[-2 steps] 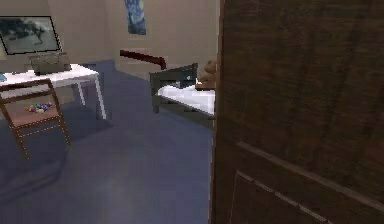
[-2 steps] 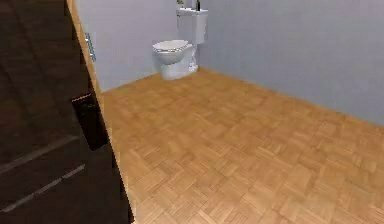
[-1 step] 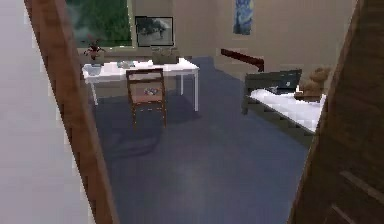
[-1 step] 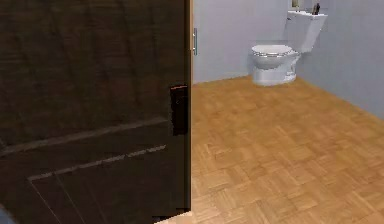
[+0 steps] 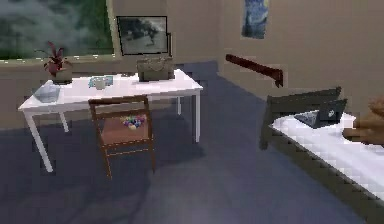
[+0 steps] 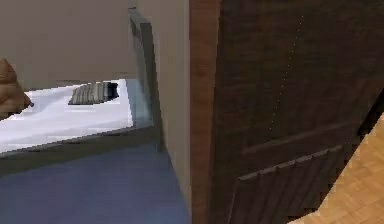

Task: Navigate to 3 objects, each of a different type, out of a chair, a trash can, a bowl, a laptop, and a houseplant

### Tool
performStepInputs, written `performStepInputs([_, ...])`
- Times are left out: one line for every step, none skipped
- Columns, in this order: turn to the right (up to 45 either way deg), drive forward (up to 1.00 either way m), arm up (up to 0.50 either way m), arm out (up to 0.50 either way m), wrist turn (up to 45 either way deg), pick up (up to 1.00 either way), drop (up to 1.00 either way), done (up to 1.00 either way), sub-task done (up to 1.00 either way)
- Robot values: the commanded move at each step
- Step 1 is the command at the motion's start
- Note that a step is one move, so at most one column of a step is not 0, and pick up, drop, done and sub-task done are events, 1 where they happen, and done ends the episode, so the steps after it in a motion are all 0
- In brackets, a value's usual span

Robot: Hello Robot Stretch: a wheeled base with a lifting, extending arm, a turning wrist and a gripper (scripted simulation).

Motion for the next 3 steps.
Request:
performStepInputs([-30.0,0.00,0.00,0.00,0.0,0.00,0.00,0.00,0.00])
performStepInputs([0.0,0.75,0.00,0.00,0.0,0.00,0.00,0.00,0.00])
performStepInputs([12.0,0.00,0.00,0.00,0.0,0.00,0.00,0.00,0.00])
